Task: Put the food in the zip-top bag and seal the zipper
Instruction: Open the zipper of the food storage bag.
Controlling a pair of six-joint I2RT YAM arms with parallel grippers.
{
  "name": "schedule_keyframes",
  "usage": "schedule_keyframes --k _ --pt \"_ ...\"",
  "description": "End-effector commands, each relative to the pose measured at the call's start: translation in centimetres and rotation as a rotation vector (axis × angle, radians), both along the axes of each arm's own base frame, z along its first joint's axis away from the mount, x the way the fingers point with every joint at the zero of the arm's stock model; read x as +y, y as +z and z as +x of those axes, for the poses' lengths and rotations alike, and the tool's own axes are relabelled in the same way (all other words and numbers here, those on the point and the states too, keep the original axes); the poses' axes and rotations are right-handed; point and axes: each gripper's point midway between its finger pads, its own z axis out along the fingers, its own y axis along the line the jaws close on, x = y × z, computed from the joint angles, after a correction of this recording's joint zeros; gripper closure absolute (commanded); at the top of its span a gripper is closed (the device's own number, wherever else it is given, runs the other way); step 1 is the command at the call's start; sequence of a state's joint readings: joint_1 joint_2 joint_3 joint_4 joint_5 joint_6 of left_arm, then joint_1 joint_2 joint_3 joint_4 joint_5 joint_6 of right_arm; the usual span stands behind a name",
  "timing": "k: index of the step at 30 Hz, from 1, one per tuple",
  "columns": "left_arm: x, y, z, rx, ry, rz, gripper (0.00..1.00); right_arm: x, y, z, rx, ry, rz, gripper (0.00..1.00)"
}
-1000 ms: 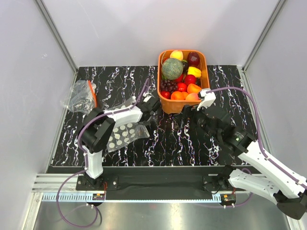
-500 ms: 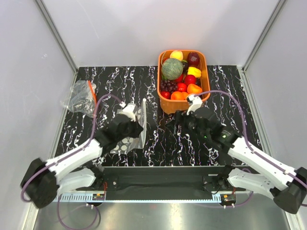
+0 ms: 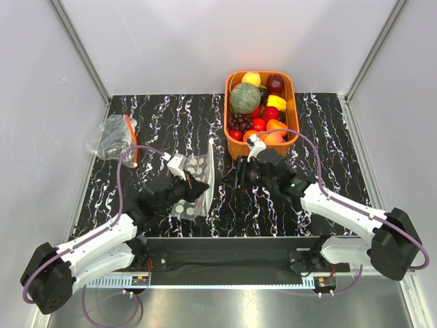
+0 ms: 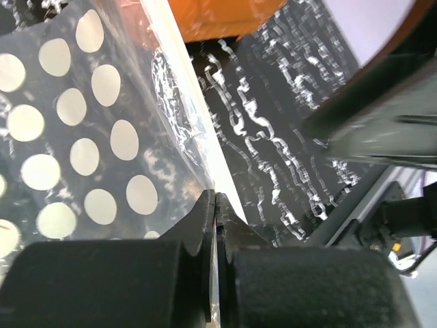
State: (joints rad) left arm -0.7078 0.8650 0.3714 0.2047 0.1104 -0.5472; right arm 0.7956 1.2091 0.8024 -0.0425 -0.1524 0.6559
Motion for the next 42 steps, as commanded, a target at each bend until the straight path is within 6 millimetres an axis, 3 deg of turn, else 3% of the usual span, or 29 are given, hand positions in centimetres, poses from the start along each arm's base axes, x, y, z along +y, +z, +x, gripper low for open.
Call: schedule_keyframes --k 1,9,16,25,29,42 --pt "-1.0 3.4 0.1 -0.089 -0.033 -0.111 1.00 1.5 1.4 0.7 -0.028 0.013 0.072 0.56" --pt "-1.3 4.1 -0.4 -0.103 -0.058 -0.143 1.00 3.2 -0.1 1.6 -0.007 0.023 0.046 0.59" --pt "-1.2 4.0 -0.4 -0.095 -0.055 -0.134 1.00 4.4 0.3 1.4 -0.019 0.046 0.059 0.59" --pt "-0.9 3.8 0.0 -0.092 -0.029 -0.120 1.00 2.4 2.6 1.5 -0.087 -0.049 0.043 0.59" --pt "-1.2 4.0 -0.1 -0.093 -0.046 -0.128 1.00 2.7 3.1 1.3 -0.092 -0.033 0.042 0.59" --pt "-1.1 5.1 -0.7 -0.115 -0.064 -0.146 1.00 4.1 0.7 2.3 -0.053 -0.030 -0.005 0.61"
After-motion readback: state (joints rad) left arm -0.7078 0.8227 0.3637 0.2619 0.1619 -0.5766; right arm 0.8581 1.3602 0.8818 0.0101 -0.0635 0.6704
